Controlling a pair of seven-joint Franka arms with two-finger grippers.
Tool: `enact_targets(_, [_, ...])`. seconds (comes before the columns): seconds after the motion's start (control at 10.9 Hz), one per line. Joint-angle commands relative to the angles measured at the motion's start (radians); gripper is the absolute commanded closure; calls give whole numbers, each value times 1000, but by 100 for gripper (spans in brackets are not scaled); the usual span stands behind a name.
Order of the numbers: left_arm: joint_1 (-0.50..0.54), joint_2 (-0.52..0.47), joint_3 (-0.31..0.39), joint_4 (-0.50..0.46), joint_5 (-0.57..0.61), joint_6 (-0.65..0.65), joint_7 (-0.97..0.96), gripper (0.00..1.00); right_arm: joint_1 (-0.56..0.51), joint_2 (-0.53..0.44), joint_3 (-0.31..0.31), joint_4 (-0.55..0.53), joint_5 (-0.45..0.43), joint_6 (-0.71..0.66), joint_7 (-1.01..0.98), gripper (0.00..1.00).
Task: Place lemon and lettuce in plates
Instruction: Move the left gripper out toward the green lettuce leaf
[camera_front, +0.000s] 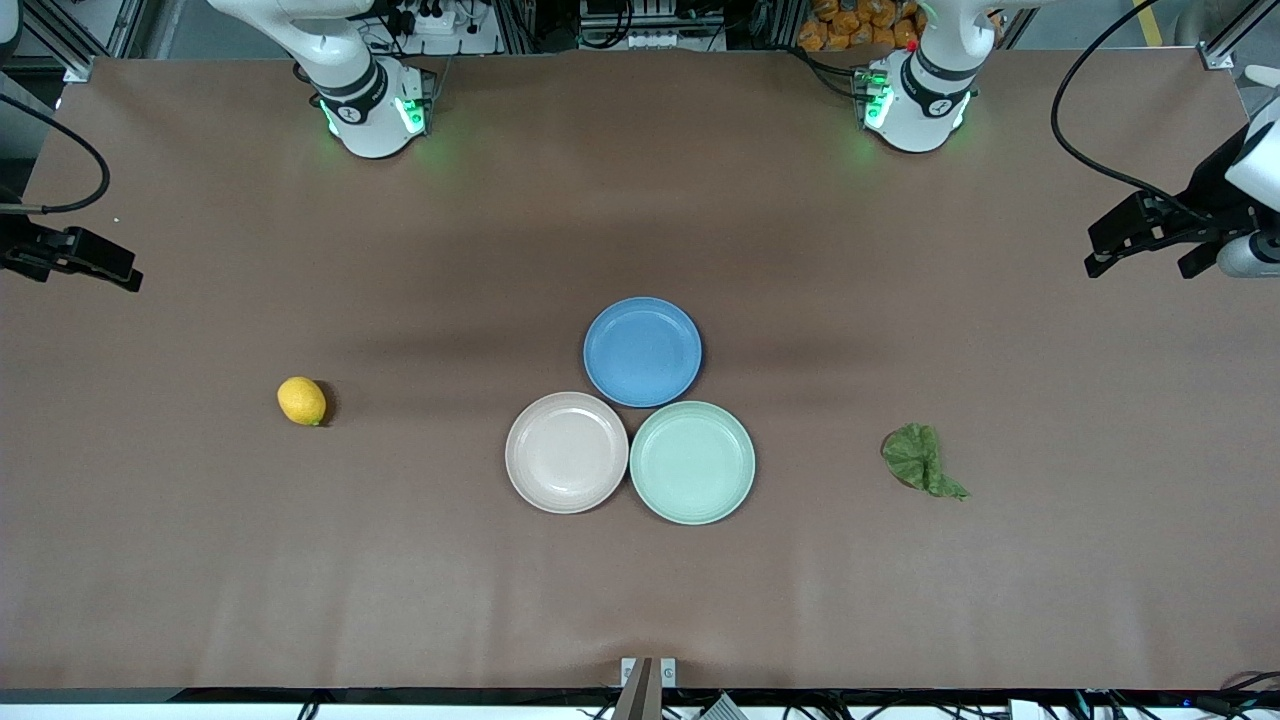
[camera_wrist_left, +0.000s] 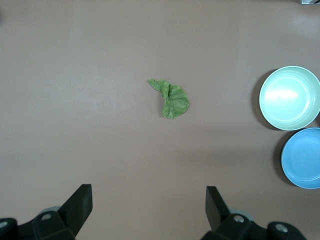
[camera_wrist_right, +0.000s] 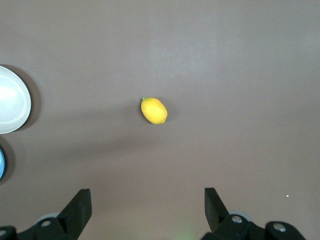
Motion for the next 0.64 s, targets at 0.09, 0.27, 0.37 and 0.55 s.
enact_targets(0.09, [5, -3, 2, 5, -12, 2, 26, 0, 3, -9, 3, -2, -2, -10, 12, 0])
enact_targets(0.27, [8, 17, 3, 0, -23, 1, 29, 0, 1, -9, 3, -2, -3, -10, 11, 0])
enact_targets(0.37, [5, 31, 2, -3, -21, 1, 30, 0, 1, -9, 3, -2, -2, -10, 11, 0])
enact_targets(0.55, [4, 60, 2, -4, -21, 2, 29, 0, 1, -9, 3, -2, -2, -10, 11, 0])
